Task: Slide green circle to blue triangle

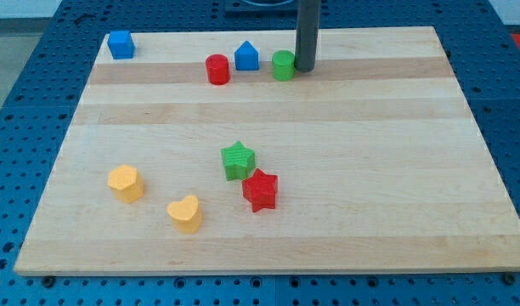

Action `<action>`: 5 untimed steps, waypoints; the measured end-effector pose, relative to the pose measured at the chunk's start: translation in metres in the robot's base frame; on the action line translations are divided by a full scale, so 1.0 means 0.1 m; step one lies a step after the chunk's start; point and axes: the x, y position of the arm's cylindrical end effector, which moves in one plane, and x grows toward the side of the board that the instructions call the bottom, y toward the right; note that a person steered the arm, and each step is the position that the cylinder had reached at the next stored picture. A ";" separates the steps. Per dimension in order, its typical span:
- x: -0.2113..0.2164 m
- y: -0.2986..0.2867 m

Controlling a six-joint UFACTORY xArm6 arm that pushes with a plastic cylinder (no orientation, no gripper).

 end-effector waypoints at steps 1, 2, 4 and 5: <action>0.05 0.00; 0.06 0.00; 0.06 0.16; 0.06 0.15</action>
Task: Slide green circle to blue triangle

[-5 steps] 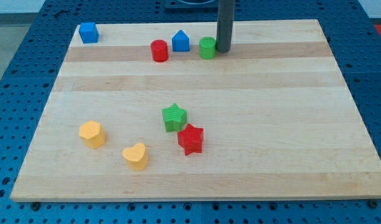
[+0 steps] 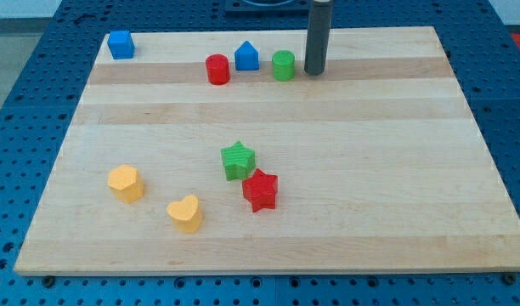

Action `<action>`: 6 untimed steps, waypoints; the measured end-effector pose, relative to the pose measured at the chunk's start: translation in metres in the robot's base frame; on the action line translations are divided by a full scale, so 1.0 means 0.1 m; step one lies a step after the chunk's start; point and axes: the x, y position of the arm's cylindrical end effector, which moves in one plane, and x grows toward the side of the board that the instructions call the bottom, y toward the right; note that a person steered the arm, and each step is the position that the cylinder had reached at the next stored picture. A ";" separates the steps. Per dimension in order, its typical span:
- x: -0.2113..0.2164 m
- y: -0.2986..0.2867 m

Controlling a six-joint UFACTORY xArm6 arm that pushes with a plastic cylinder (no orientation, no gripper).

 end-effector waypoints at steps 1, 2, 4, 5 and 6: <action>0.00 -0.01; 0.00 -0.03; -0.06 -0.08; -0.07 -0.16; -0.07 -0.27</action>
